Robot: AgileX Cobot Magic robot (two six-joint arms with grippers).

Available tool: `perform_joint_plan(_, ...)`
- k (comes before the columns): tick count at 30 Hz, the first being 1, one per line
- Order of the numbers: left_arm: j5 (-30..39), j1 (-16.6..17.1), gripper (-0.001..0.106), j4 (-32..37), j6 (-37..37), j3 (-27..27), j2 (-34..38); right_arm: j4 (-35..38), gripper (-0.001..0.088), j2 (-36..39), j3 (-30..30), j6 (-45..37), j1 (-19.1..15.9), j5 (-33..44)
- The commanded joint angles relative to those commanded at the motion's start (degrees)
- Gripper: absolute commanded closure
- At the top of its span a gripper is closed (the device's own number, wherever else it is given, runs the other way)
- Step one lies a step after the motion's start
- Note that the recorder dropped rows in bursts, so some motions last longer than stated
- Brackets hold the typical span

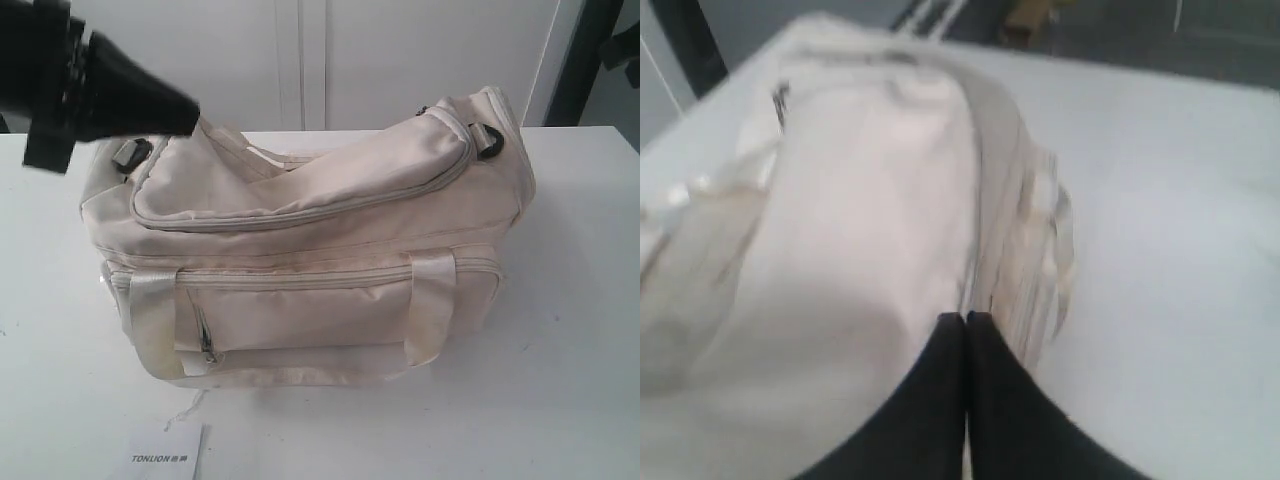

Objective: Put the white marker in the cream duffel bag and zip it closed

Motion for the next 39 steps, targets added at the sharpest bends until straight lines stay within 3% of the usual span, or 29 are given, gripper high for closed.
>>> perform_joint_plan(3, -3.6, 0.4, 0.105, 9.2, -7.3, 0.0, -2.2, -1.2, 0.0868, 0.0, 0.0, 0.0, 0.0, 2.5)
perform_joint_plan(7, -6.9, 4.0, 0.105, 18.4, -19.0, 0.0, -3.7, -4.8, 0.0868, -0.1, 0.5, 1.0, 0.0, 5.3)
perform_joint_plan(10, -8.7, 7.6, 0.105, 20.0, -25.6, 0.0, -3.7, -7.1, 0.0868, -0.4, 0.5, 2.5, -1.0, 5.9)
perform_joint_plan(16, -9.1, 12.1, 0.105, 20.0, -31.1, 0.0, -4.1, -6.6, 0.0868, -3.5, 3.1, 5.7, -4.3, 3.8)
perform_joint_plan(24, -15.5, 12.3, 0.105, 19.3, -33.3, 2.3, -9.4, -6.3, 0.0868, -16.0, 12.5, 9.5, -5.0, -8.3)
perform_joint_plan(32, -25.7, 11.5, 0.105, 17.7, -34.3, 12.2, -18.2, -4.5, 0.0868, -28.4, 23.8, 9.5, -5.0, -18.5)
perform_joint_plan(39, -26.8, 8.7, 0.105, 18.2, -36.1, 17.0, -22.6, -2.3, 0.0868, -35.8, 33.3, 9.1, -5.0, -24.1)
